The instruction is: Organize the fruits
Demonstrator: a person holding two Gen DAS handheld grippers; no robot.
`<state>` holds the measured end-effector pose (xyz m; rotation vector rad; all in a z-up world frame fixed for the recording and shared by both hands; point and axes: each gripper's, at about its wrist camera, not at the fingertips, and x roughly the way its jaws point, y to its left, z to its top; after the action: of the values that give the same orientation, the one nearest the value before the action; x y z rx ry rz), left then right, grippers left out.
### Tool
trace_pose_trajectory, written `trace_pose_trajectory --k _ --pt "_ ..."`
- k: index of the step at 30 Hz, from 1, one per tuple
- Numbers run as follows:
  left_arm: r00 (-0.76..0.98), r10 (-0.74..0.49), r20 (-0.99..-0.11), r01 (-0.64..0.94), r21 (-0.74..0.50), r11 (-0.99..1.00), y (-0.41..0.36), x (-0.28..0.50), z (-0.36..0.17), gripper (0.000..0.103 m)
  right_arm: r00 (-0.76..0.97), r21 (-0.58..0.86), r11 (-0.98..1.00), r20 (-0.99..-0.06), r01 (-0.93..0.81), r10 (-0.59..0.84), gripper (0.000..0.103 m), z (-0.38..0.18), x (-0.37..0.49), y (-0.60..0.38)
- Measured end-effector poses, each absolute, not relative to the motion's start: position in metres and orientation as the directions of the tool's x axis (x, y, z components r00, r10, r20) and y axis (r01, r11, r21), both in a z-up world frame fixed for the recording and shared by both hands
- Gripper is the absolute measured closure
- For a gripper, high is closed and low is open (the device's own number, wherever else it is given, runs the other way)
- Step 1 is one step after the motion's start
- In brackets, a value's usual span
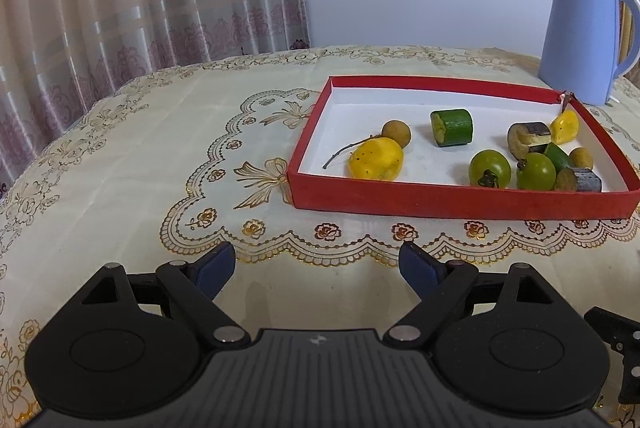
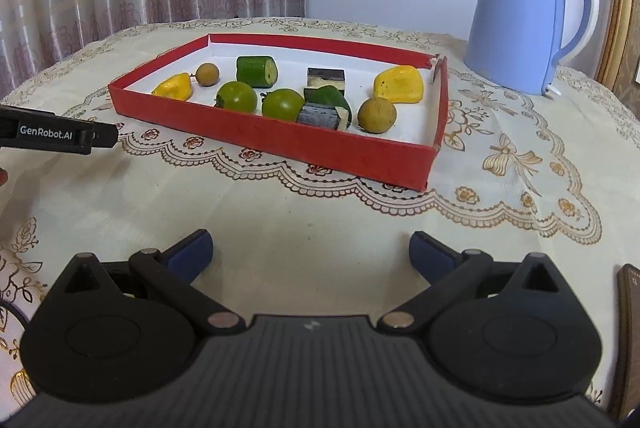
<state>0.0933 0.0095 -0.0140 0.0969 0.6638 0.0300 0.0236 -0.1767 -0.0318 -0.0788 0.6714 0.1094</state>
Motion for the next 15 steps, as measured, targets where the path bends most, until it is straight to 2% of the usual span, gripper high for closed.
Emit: trace_pose_trajectory --k 15 --pt "0.778 0.09 -0.622 -0.034 0.101 0.994 0.02 0.103 -0.012 0.014 0.778 -0.038 0.991 -0.624 -0.127 0.076 0.0 -0.032 0.024 -0.177"
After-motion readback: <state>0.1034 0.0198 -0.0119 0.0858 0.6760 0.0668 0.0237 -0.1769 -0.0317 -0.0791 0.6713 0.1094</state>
